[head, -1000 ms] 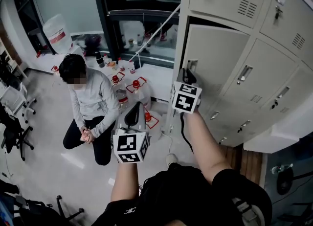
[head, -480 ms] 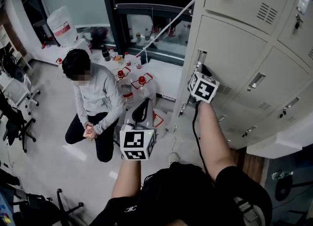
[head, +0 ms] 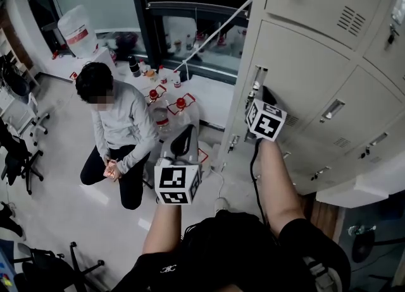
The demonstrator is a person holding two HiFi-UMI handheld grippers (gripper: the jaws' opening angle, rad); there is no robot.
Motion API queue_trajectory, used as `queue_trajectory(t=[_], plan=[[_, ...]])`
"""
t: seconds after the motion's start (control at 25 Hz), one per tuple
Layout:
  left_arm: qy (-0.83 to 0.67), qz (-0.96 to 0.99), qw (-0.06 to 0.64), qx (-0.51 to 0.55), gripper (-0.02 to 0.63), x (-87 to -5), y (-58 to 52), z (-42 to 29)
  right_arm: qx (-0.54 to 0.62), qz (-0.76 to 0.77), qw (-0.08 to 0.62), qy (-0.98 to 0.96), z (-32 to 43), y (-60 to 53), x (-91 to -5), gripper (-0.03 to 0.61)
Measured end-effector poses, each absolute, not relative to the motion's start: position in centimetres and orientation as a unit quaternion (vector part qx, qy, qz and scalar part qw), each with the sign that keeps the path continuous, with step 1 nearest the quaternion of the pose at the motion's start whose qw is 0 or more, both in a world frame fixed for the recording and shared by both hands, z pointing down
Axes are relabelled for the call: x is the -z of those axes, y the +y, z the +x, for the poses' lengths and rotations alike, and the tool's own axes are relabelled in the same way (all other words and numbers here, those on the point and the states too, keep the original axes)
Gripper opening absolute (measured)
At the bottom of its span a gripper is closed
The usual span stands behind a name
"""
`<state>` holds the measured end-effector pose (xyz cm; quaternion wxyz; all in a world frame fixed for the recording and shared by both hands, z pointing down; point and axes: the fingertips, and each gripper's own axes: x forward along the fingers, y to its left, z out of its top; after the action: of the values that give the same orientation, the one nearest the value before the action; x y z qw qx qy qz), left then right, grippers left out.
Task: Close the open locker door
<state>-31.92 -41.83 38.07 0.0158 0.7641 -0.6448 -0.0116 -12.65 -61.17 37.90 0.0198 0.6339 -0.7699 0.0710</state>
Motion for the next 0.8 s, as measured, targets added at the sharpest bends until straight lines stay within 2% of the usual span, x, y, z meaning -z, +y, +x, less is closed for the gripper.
queue_trajectory(t=[0.44,0.8], plan=[[-0.633,0.774,0.014,0.008,0.000,-38.1,-41.7,-29.9,0.028,0.564,-0.027,-0.825,-14.0,-51.9,-34.1,0.012],[-0.624,0.781,0.011,-0.007,0.000,-38.1,-41.3,-27.9,0.022,0.547,-0.035,-0.836,-13.2,-47.8,-35.0,0.011]])
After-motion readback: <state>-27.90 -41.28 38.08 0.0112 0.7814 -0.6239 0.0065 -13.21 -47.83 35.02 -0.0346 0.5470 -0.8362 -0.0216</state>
